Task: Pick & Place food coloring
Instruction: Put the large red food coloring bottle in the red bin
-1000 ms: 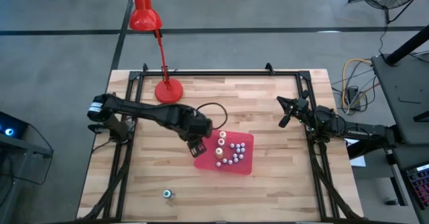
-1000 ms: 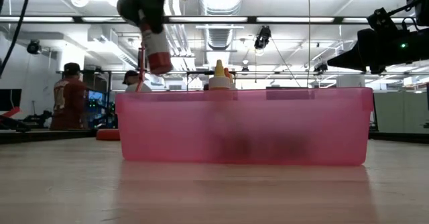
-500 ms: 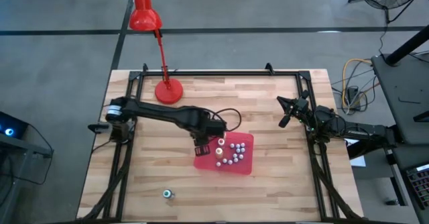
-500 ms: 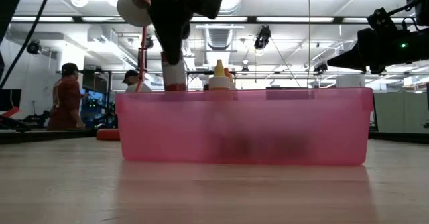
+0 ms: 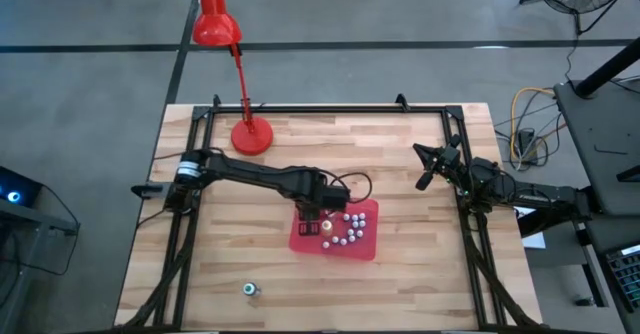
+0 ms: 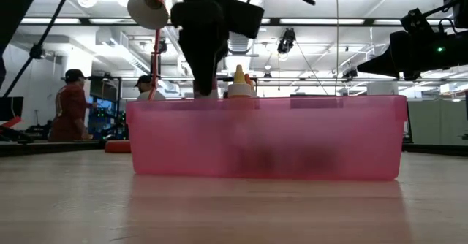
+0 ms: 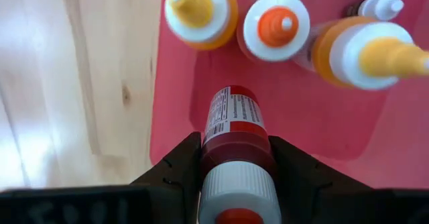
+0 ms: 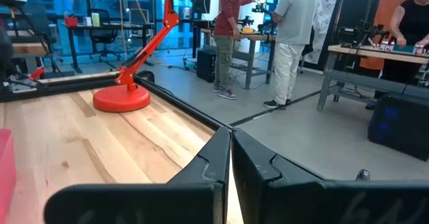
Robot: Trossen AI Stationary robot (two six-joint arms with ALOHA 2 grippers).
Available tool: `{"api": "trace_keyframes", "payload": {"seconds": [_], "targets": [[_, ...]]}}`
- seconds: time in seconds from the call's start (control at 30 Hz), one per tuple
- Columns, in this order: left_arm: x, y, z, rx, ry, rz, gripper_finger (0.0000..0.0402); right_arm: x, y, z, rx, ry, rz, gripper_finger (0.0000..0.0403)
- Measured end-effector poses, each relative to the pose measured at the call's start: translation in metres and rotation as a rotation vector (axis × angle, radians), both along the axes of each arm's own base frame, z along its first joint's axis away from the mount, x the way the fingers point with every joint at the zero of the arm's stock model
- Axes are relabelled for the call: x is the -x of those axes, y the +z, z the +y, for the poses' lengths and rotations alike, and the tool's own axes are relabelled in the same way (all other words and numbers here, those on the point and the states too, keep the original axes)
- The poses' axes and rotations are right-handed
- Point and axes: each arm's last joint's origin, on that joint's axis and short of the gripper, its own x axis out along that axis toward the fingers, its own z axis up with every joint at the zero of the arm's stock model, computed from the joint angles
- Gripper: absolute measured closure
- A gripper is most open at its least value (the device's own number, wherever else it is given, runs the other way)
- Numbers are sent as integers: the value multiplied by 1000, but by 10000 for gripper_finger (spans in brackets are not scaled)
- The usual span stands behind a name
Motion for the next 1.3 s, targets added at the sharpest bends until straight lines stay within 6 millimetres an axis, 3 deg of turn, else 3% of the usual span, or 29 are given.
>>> {"api": "trace_keyframes", "payload": {"seconds": [0.33,0.6,0.97,1.13,1.3], "targets": [[-14,-25,-1,-24,-54,32,286,0,0,0,-3,1,-3,394],[-19,-34,-1,-27,-60,30,286,0,0,0,-2,0,-1,394],[-18,-33,-1,-25,-21,27,196,0,0,0,-3,0,-2,394],[-14,-28,0,-68,-11,36,186,0,0,0,1,0,1,394],[-8,-6,1,-72,3,10,185,0,0,0,4,0,4,394]]}}
